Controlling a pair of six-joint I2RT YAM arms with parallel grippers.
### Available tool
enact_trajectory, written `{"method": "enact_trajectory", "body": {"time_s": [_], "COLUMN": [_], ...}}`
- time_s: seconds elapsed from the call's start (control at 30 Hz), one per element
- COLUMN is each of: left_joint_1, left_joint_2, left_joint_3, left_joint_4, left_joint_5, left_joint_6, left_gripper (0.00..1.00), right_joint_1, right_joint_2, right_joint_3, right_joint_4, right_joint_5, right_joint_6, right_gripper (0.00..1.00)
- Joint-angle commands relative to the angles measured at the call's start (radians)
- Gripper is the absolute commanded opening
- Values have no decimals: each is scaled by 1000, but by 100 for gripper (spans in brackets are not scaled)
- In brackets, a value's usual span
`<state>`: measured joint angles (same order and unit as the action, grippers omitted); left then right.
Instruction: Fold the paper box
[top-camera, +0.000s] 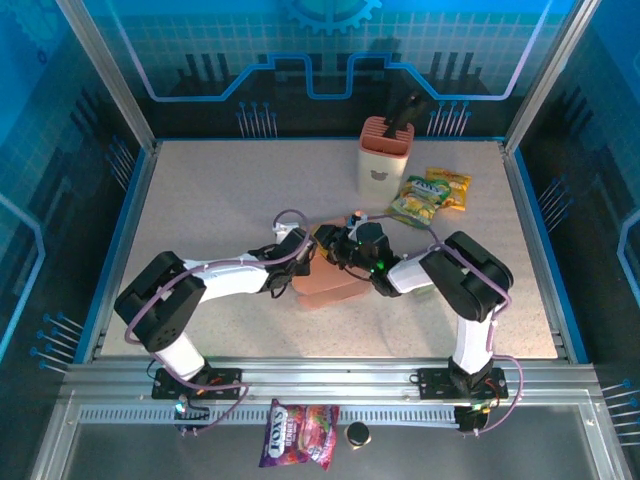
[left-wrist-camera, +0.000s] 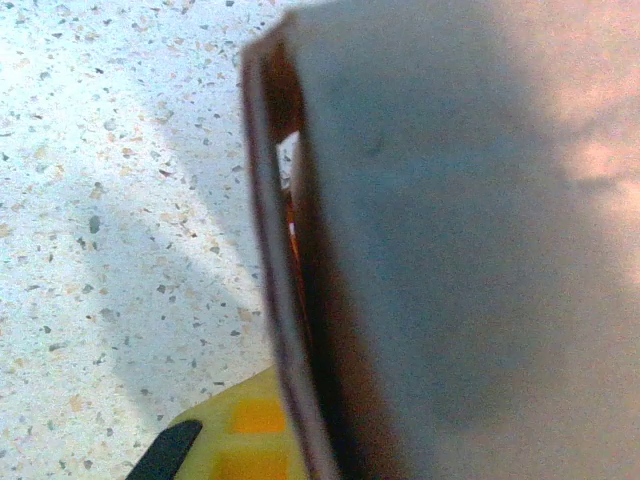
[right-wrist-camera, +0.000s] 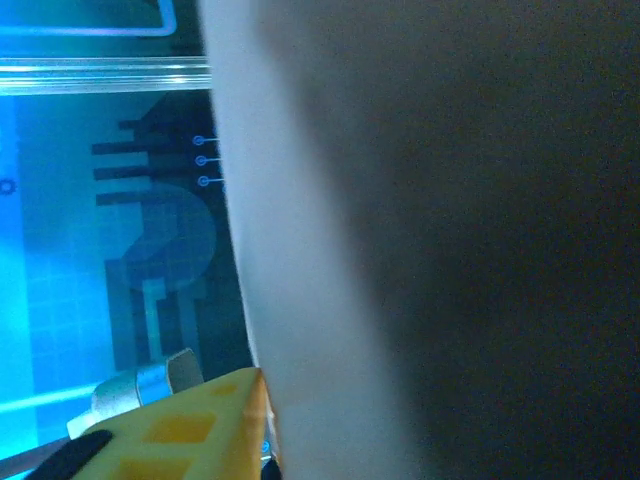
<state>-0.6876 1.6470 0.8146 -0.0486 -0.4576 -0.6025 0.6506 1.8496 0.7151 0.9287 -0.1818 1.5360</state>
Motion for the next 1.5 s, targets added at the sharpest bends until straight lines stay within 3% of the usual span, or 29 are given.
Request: {"method": "enact_trajectory", "body": {"time_s": [0.0,0.23,0.37,0.6,0.77,0.93,1.2,1.47], "left_joint_1": [-1,12,56,196,254,327,420,441], "left_joint_2": [-24,-81,-135,-227,-229,-192,-72,-38], "left_joint_3": [47,60,41,45,125,198,342,390], "left_joint_4": [11,-35,-71,-126,-217,-281,-388,-430], "left_joint_5": [-23,36,118,375,500,667,950,992], "left_joint_6": [21,85,76,104,163,123,89,75], "left_gripper": [0,0,0,0,0,0,0,0], "right_joint_1": [-25,-106,-173,-328,-454,-486,-468,-456], "right_joint_2": [-105,-356,-474,-604,-621,-592,-593,-511], "right_joint_3": [11,61,94,242,315,444,385,443], "right_joint_4": [-197,-604,-768,-1103,-1208,-1373,-1268,-1268], "right_joint_5": [-18,-22,-37,-75,-146,-137,-161,-211], "right_joint_6": [-53,-184,-257,-479,-586,-699,-493,-512], "right_gripper": [44,66,72,72,71,68,68,57]}}
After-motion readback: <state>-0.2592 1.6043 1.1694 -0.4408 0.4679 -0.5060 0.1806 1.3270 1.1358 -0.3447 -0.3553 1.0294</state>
